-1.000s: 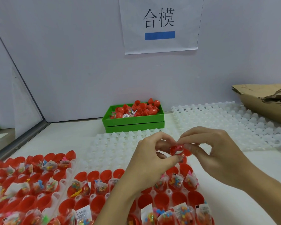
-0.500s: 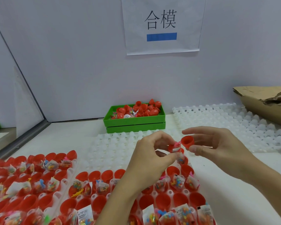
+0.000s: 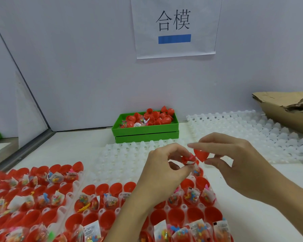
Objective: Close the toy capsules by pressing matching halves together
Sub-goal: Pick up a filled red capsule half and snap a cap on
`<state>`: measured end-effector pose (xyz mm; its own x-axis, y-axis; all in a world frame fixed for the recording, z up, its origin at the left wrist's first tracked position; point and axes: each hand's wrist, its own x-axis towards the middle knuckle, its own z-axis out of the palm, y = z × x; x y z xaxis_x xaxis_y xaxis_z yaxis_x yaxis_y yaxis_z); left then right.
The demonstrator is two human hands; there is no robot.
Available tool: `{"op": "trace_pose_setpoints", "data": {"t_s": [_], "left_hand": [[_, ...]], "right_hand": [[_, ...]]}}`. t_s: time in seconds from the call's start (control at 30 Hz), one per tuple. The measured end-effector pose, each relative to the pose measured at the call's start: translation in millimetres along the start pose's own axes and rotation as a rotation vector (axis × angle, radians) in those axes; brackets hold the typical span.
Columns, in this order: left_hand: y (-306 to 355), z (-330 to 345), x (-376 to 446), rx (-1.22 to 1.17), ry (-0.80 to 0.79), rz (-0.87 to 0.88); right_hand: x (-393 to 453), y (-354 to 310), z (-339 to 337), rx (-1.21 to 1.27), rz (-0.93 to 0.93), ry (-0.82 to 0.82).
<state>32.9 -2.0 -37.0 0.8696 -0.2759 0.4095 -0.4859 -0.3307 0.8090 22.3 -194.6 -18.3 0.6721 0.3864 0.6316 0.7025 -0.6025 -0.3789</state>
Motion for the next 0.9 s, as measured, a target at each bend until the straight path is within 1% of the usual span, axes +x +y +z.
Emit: {"op": "trace_pose_setpoints", "data": {"t_s": [0.07, 0.2, 0.4, 0.57, 0.73, 0.9], "left_hand": [[1.0, -0.8, 0.2, -0.010, 0.005, 0.009], [3.5, -2.8, 0.1, -0.080, 0.016, 0.017], [4.9, -5.4, 0.3, -0.169, 0.024, 0.001], [4.2, -6.8, 0.7, -0.268, 0.021, -0.030], [3.8, -8.2, 0.8, -0.262, -0.016, -0.027], [5.1, -6.6, 1.5, -0.282, 0.020, -0.029]], "right_hand": [[-0.5, 0.1, -0.4, 0.095, 0.037, 0.039], [-1.6, -0.8, 0.5, 0.436, 0.162, 0.087], [1.7, -4.9, 2.4, 0.690, 0.300, 0.187], [1.2, -0.2, 4.8, 0.760, 0.383, 0.199], [0.9, 3.3, 7.6, 0.779, 0.422, 0.204], [0.6, 3.7, 8.1, 0.756, 0.428, 0.194]]}}
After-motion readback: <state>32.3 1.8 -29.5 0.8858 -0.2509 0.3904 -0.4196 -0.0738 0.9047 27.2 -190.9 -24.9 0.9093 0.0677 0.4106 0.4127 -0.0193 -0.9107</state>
